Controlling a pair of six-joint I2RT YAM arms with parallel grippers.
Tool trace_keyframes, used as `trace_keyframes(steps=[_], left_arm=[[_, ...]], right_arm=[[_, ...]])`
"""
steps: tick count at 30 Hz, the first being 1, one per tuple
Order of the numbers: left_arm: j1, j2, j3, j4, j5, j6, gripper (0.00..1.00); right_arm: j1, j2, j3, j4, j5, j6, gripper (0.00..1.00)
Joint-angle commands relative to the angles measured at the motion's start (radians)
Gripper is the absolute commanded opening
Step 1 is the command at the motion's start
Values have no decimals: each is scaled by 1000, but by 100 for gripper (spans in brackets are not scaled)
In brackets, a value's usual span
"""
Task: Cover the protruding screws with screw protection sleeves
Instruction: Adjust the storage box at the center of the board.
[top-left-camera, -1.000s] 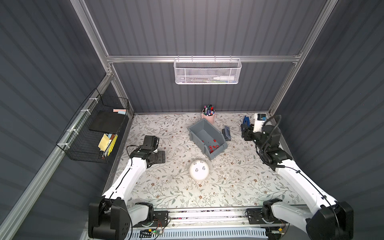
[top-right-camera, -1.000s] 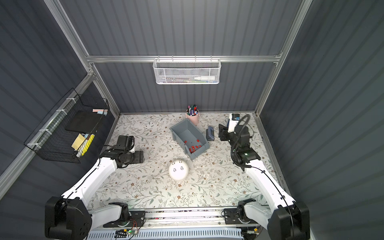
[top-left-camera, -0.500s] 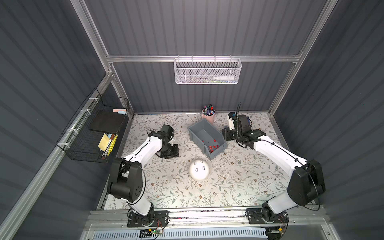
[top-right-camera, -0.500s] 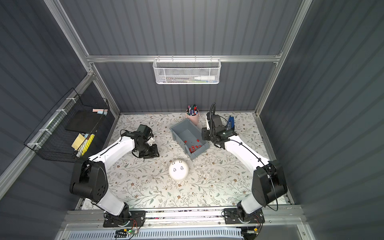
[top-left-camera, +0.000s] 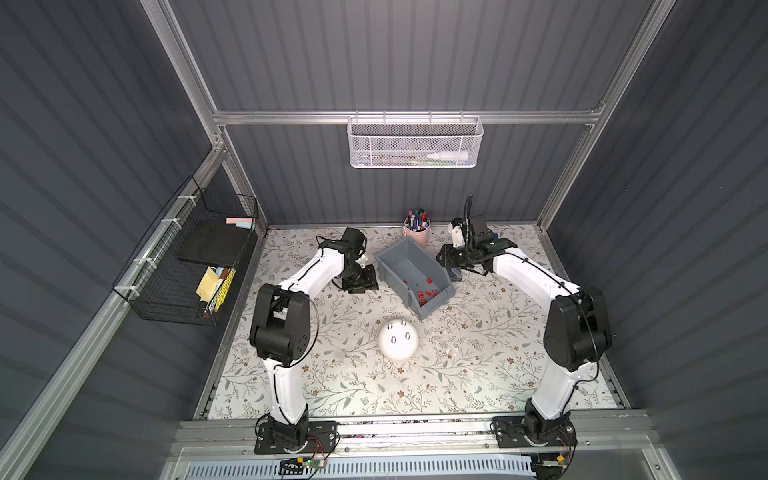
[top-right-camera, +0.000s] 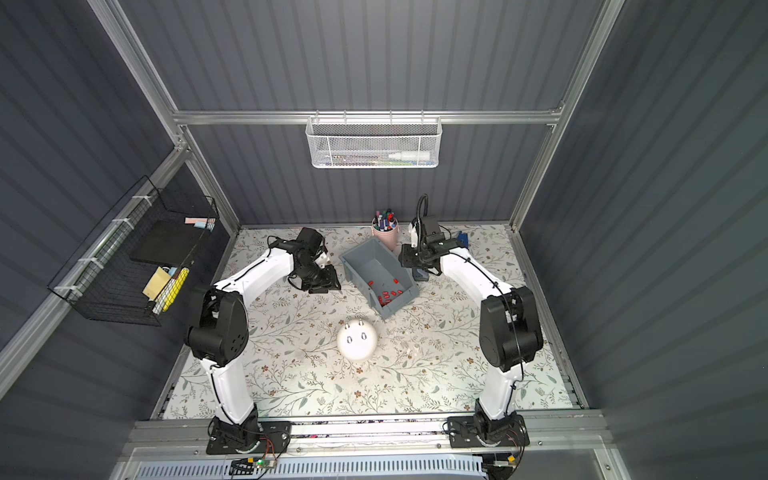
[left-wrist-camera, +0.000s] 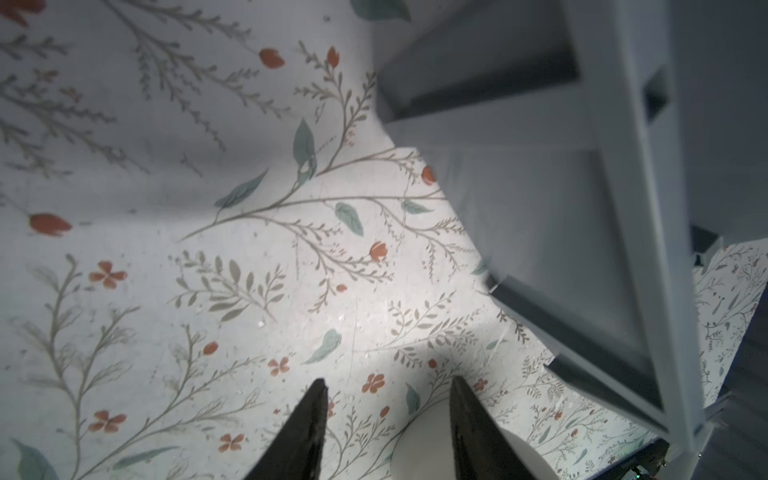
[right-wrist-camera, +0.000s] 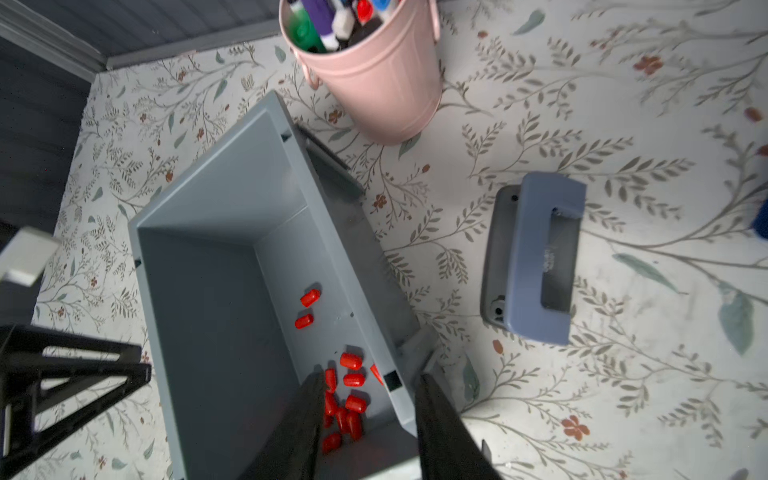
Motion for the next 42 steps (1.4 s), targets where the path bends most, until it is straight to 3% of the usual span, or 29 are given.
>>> trace_keyframes(steps=[1,5,10,15,20,24,29,38,42], left_arm=[[-22,17,36,-19,-22,-1,48],[-39,70,93,-18,8,-17,49],[-59,114,143,-21,57,-29,52],[-89,141,174,-16,78,-29,54],[-110,177,220,-34,81,-31,55],[-109,193,237,-41,47,-26,56],[-110,223,298,-79,48,-26,57],[-113,241,292,-74,62,-33,60],[-119,224,243,-50,74,-42,61]], right_arm=[[3,16,31,-58,-84,0,39],[4,10,4,-61,-163,-9,36],[7,-73,-133,76,-183,32,35],[9,-104,-183,99,-223,38,34],[16,-100,-192,98,-254,43,33],[50,-54,-124,25,-175,-7,33],[83,11,-68,-36,-169,-12,31],[132,23,-137,47,-247,20,27],[154,6,-171,61,-254,37,29]])
